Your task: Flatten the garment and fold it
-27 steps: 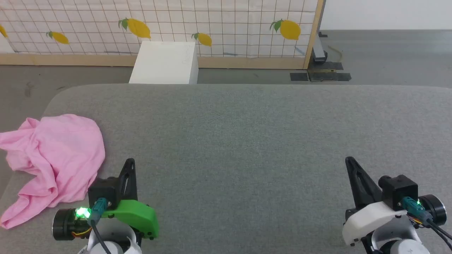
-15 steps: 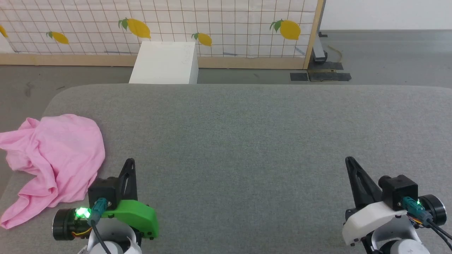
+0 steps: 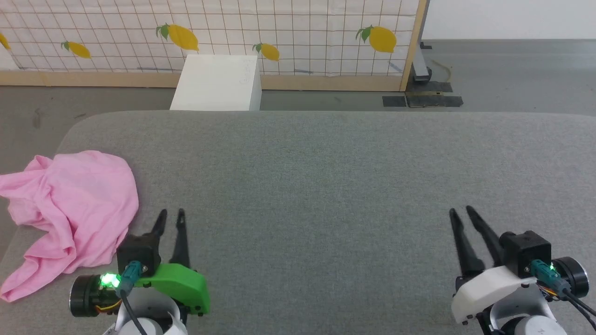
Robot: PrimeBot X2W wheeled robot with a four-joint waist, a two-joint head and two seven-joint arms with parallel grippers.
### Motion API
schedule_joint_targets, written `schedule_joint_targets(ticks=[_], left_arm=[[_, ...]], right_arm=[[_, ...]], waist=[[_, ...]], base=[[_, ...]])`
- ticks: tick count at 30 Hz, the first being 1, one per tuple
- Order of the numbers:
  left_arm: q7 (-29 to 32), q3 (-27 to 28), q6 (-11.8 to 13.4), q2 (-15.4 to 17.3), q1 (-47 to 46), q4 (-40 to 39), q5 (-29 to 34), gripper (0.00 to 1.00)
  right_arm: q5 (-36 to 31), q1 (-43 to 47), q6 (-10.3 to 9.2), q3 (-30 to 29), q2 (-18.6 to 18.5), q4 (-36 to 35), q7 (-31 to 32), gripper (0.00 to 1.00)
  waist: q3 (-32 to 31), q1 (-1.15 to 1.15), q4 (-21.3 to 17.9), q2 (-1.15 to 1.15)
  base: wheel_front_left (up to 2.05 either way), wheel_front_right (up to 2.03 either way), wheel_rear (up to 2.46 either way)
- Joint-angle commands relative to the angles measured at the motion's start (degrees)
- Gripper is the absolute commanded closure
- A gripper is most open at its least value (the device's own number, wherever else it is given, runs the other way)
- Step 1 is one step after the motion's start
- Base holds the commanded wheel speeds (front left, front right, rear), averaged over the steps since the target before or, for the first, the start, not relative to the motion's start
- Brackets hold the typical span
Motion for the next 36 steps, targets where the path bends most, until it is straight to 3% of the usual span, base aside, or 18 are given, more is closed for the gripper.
schedule_joint_targets(ticks=[1,18,36], left_arm=[[0.0,-0.1,0.0,0.0,0.0,0.0,0.0,0.00],[-2.0,-1.6,1.0,0.1,-1.4,2.2,-1.5,0.00],[-4.2,-2.1,2.2,0.9,-1.9,3.8,-3.4,0.00]], right_arm=[[0.1,0.0,-0.01,0.0,0.0,0.0,0.0,0.00],[0.8,-0.8,-0.02,-0.3,0.0,1.0,-1.2,0.00],[1.5,-1.6,-0.04,-0.2,0.0,2.1,-2.3,0.00]], waist=[[0.0,0.00,0.0,0.00],[0.0,0.00,1.9,0.00],[0.1,0.00,9.3,0.00]], base=[[0.00,0.00,0.00],[0.00,0.00,0.00],[0.00,0.00,0.00]])
